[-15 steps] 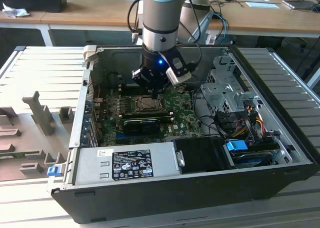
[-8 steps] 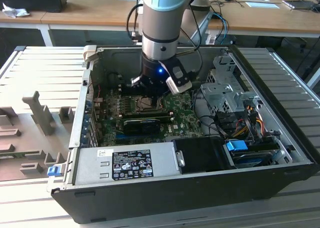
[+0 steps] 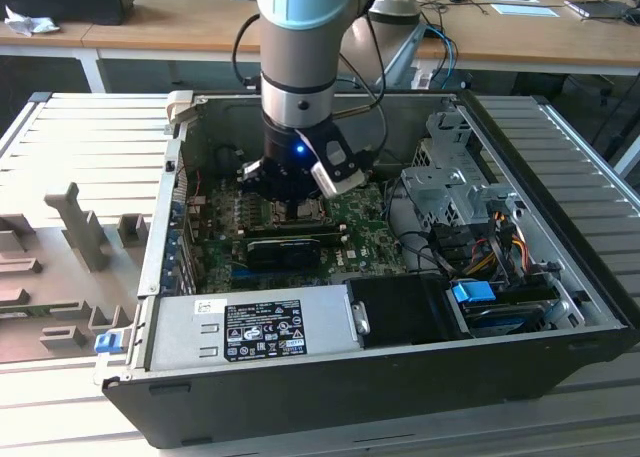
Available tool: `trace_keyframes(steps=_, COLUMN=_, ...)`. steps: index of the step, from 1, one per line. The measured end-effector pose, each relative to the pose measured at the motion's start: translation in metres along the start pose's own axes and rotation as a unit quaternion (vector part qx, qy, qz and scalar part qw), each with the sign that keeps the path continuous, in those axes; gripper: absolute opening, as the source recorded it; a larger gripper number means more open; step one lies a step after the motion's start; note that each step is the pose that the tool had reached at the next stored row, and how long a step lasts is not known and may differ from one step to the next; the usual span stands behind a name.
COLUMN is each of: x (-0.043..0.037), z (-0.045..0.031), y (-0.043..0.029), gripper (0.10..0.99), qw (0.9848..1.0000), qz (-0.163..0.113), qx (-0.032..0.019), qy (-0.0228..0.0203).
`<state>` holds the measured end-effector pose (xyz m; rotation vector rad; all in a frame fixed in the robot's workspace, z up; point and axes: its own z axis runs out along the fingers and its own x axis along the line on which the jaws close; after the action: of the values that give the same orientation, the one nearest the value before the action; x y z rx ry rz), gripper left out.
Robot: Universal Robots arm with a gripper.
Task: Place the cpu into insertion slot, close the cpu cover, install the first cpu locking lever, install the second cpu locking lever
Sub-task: 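Install the second cpu locking lever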
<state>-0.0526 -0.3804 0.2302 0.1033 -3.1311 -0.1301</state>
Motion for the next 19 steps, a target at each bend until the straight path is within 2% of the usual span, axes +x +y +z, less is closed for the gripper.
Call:
trace_keyframes(steps=3, x=0.001, z=0.0058, y=-0.0004, gripper=0.102, qw=1.0, qz=-0.004, qx=0.0, qy=0.0004)
trace_keyframes(steps=4, x=0.0049, z=0.0096, y=-0.0005, gripper=0.102, qw=1.0, qz=-0.007, qx=-0.0007, qy=0.0006)
trace_keyframes(steps=7, x=0.0142, z=0.0139, y=-0.0016, gripper=0.102, qw=0.9999, qz=-0.015, qx=-0.008, qy=0.0007)
trace_keyframes(steps=10, x=0.0205, z=0.0153, y=-0.0031, gripper=0.102, qw=0.9998, qz=-0.016, qx=-0.0129, qy=0.0004)
trace_keyframes(steps=14, x=0.0246, z=0.0188, y=-0.0048, gripper=0.102, qw=0.9997, qz=-0.018, qx=-0.0185, qy=0.0002)
trace_keyframes(steps=16, x=0.025, z=0.0206, y=-0.0056, gripper=0.102, qw=0.9995, qz=-0.019, qx=-0.0268, qy=-0.0005)
trace_keyframes(steps=19, x=0.0259, z=0.0228, y=-0.0073, gripper=0.102, qw=0.9994, qz=-0.019, qx=-0.03, qy=-0.0008)
